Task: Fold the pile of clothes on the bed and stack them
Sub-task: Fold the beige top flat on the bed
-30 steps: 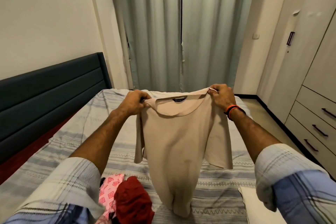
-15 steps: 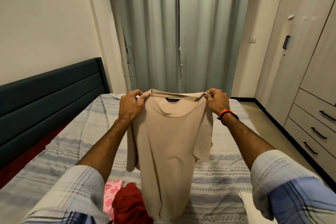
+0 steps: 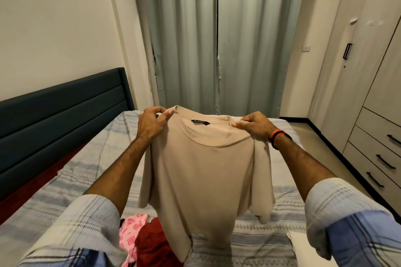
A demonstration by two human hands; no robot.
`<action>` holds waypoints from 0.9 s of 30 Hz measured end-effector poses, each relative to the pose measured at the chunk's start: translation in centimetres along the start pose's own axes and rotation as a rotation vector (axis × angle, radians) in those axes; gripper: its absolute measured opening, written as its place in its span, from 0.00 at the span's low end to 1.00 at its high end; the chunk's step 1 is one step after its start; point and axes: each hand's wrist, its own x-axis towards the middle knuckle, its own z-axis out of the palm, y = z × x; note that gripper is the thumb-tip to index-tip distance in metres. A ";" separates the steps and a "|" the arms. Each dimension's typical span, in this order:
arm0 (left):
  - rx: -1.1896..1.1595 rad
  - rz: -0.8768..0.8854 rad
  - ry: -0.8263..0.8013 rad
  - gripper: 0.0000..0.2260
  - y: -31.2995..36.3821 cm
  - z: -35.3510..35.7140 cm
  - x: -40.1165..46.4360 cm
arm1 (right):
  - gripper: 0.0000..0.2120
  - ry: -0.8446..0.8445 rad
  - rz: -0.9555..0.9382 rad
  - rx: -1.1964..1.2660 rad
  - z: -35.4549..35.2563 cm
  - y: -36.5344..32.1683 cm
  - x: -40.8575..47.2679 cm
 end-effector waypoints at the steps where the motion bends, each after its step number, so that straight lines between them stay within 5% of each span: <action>1: -0.004 -0.004 -0.015 0.14 -0.1 0.0 0.1 | 0.28 0.056 0.003 0.018 0.1 -0.2 -0.1; 8: -0.052 0.014 -0.115 0.15 0.3 0.1 -0.4 | 0.30 0.172 -0.080 0.107 0.6 -0.3 -0.1; 14: -0.335 -0.142 -0.161 0.15 0.8 -0.5 -0.7 | 0.13 0.106 -0.135 0.378 -0.5 -1.5 -0.5; 22: -0.664 -0.321 -0.238 0.10 1.9 -0.9 -1.0 | 0.22 -0.009 -0.077 0.555 -0.8 -2.6 -0.1; 27: -0.199 -0.284 -0.012 0.19 0.9 2.1 -0.4 | 0.17 0.262 0.020 -0.108 1.8 -2.9 1.3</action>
